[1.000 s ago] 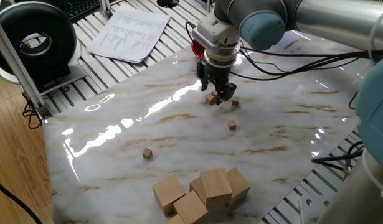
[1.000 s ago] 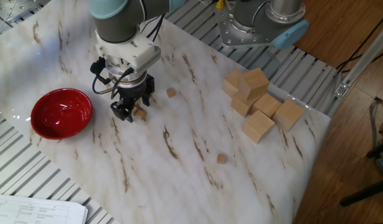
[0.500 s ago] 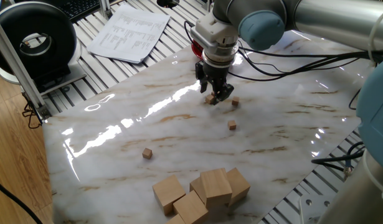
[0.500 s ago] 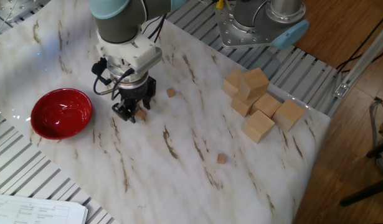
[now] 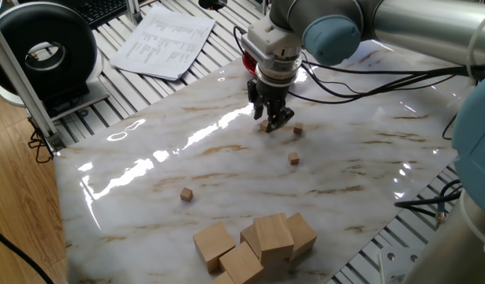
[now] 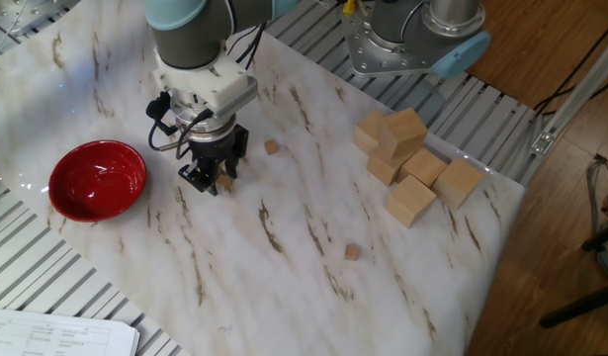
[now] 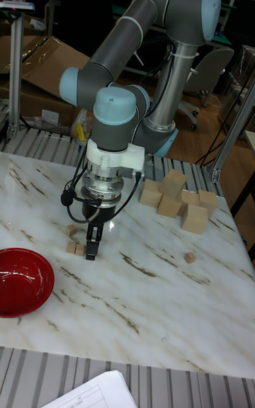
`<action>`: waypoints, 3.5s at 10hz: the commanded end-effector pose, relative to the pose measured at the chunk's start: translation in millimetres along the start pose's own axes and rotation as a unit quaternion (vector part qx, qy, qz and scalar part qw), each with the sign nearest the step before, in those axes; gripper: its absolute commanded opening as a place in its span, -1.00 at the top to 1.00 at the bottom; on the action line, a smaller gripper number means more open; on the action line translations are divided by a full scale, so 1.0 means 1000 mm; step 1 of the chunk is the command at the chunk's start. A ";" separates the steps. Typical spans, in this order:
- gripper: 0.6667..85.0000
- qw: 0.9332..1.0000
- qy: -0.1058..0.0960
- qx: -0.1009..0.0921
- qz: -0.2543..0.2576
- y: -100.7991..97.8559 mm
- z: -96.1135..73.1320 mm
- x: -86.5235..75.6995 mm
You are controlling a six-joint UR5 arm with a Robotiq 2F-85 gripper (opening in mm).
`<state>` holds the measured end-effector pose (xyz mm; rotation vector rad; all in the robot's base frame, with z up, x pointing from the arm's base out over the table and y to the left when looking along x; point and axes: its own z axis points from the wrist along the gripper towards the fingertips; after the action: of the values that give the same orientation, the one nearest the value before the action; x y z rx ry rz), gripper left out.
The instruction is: Stack the blocks into a pyramid shape
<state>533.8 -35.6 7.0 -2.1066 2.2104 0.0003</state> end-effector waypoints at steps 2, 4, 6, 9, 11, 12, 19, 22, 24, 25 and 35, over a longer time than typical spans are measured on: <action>0.03 1.000 -0.004 0.004 0.011 -0.001 0.000 0.002; 0.08 1.000 -0.004 0.007 0.012 -0.002 0.000 0.003; 0.12 1.000 -0.003 0.007 0.014 -0.001 0.001 0.005; 0.19 1.000 -0.002 0.009 0.016 -0.001 0.001 0.007; 0.26 1.000 -0.002 0.011 0.020 -0.002 0.000 0.007; 0.26 1.000 -0.003 0.009 0.023 -0.001 0.000 0.007; 0.18 0.999 -0.010 0.000 0.032 0.004 0.000 -0.006; 0.20 0.999 -0.014 0.000 0.038 0.003 0.001 -0.010; 0.25 0.999 -0.012 0.004 0.036 0.001 0.001 -0.009; 0.26 0.999 -0.010 0.005 0.036 0.001 0.001 -0.007; 0.34 0.999 -0.007 0.009 0.040 0.002 0.003 0.000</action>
<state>531.1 -34.6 3.0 -2.0200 2.2738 -0.0058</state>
